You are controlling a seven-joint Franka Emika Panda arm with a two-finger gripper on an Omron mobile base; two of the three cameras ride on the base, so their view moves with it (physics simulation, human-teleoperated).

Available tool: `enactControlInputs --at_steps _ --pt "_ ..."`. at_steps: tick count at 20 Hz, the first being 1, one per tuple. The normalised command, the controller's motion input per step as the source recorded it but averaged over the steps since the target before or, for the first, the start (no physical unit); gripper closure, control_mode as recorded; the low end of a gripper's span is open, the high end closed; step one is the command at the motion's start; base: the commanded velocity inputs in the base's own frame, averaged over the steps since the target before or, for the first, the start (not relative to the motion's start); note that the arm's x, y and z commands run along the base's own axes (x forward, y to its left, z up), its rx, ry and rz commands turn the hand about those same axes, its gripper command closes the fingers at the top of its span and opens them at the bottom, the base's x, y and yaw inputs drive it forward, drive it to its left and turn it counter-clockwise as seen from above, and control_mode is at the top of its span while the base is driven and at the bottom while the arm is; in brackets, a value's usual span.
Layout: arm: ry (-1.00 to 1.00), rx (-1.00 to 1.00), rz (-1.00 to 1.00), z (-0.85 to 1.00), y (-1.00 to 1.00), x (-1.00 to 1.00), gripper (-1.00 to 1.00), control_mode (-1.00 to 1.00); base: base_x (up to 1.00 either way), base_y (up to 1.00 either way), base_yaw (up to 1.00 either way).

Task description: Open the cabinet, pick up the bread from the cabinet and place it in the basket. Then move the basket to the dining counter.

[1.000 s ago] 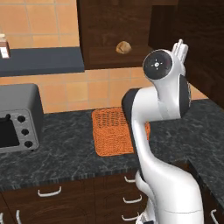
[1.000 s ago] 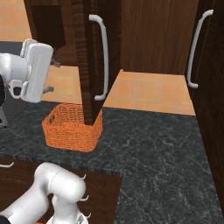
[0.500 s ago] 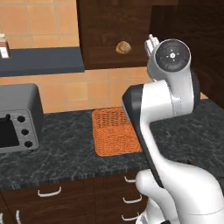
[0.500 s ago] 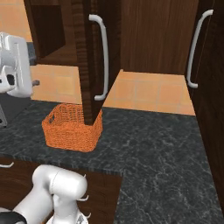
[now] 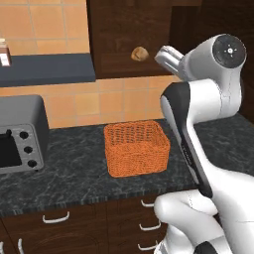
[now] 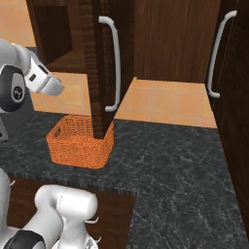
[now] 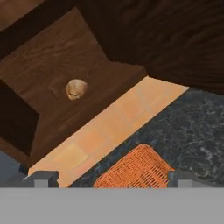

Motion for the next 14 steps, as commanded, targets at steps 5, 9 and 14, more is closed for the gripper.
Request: enactControlInputs --at_steps 5,9,14 --pt "0.03 -0.42 0.14 0.06 -0.12 0.67 -1.0 -1.0 0.0 0.0 0.0" --pt "0.0 -0.21 0.02 0.25 0.0 1.0 -1.0 -1.0 0.0 0.0 0.0" --pt "0.0 -0.04 0.15 0.04 0.0 1.0 -1.0 -1.0 0.0 0.0 0.0"
